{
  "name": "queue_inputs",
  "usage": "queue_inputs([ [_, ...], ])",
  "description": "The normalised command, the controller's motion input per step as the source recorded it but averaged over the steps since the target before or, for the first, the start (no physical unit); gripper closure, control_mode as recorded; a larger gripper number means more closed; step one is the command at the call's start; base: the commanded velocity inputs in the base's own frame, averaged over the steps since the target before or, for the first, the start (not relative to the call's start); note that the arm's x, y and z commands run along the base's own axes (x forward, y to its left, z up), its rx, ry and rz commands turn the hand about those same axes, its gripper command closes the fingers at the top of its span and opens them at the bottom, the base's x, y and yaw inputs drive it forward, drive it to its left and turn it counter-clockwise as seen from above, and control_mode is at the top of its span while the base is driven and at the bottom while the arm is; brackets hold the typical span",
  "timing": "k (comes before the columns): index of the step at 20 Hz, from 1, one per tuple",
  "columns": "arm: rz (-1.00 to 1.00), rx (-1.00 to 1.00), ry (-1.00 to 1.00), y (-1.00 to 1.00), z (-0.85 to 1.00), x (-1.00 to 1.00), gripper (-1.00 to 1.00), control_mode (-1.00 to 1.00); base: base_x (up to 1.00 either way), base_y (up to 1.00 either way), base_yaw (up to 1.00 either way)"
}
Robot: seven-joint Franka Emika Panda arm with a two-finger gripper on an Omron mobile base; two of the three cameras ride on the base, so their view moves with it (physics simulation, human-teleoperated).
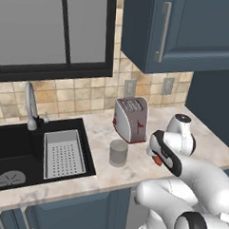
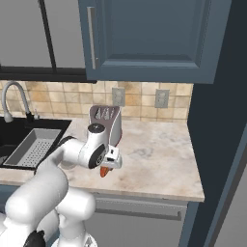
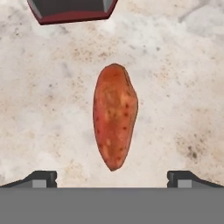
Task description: Place the sweet potato and eggplant inside the fridge drawer. Close the drawer after placing the vegetables.
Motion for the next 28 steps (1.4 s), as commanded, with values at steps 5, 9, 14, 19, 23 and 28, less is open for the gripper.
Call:
queue_inputs([
  [5, 0.00, 0.00, 0.00, 0.01, -0.22, 0.48, -1.00, -1.00, 0.00, 0.00, 0.00],
  [9, 0.00, 0.00, 0.00, 0.03, -0.22, 0.30, -1.00, -1.00, 0.00, 0.00, 0.00],
  [14, 0.00, 0.00, 0.00, 0.00, -0.34, -0.03, -1.00, -1.00, 0.00, 0.00, 0.00],
  [19, 0.00, 0.00, 0.00, 0.06, -0.42, -0.03, -1.00, -1.00, 0.00, 0.00, 0.00],
  [23, 0.00, -0.03, 0.02, 0.16, -0.48, 0.00, -1.00, -1.00, 0.00, 0.00, 0.00],
  [28, 0.00, -0.06, 0.05, 0.14, -0.22, 0.00, 1.00, -1.00, 0.00, 0.00, 0.00],
])
